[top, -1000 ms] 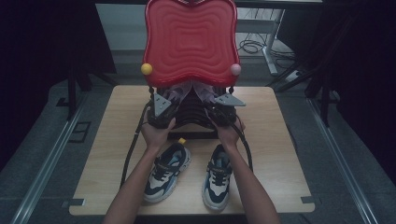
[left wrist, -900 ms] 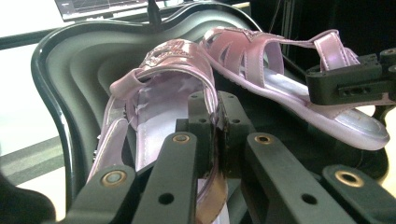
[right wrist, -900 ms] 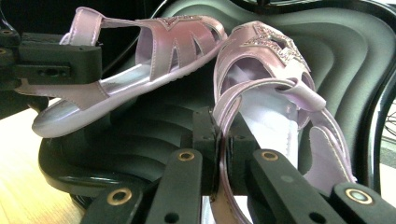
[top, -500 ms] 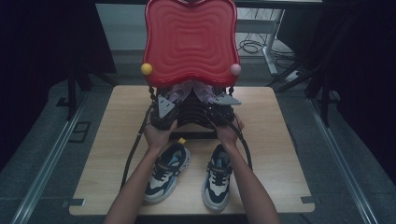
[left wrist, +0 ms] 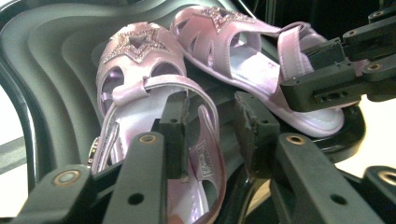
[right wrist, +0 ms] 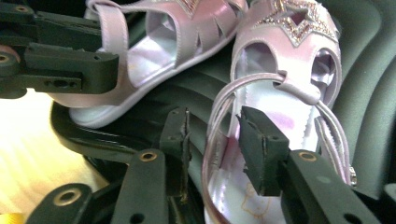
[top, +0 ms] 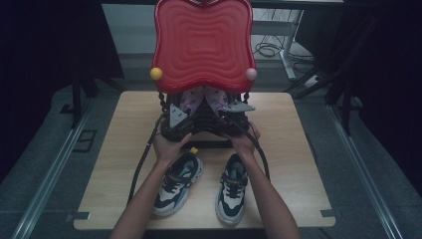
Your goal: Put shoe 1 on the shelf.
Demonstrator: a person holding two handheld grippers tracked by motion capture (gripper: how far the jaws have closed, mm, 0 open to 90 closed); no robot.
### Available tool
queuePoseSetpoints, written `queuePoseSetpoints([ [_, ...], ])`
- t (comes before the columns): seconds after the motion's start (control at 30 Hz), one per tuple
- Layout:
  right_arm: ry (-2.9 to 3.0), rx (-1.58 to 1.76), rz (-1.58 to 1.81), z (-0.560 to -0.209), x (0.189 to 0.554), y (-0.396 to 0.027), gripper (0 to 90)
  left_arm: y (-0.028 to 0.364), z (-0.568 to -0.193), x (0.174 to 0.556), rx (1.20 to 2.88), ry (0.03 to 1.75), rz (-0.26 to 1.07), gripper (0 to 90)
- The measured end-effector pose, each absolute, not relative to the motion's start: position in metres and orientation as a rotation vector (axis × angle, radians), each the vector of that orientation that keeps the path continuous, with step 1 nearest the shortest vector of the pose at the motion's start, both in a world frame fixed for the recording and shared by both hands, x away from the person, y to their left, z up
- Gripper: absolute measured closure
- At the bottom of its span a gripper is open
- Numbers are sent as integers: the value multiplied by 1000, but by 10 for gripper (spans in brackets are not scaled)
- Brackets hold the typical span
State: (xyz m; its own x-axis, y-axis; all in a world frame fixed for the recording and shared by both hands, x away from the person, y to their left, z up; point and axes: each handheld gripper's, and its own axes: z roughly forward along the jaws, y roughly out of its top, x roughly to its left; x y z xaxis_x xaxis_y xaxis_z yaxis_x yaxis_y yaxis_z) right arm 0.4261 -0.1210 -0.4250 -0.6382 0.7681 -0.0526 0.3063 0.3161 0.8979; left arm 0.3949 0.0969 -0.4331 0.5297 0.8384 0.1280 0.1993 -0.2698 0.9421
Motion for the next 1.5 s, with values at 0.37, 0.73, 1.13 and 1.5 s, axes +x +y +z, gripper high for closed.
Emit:
queuePoseSetpoints([
  [0.37,2132,928,1353,-417,413,-128,543,103,-423,385,1760,865,708,586],
  [0.73,2117,929,1445,-414,396,-146,497,109,-417,367,1754,866,643,544],
  [1.13,2139,860,1546,-416,376,-159,502,119,-415,342,1744,840,609,550],
  [1.5,2164,858,1612,-422,356,-174,503,136,-420,320,1737,860,531,550],
])
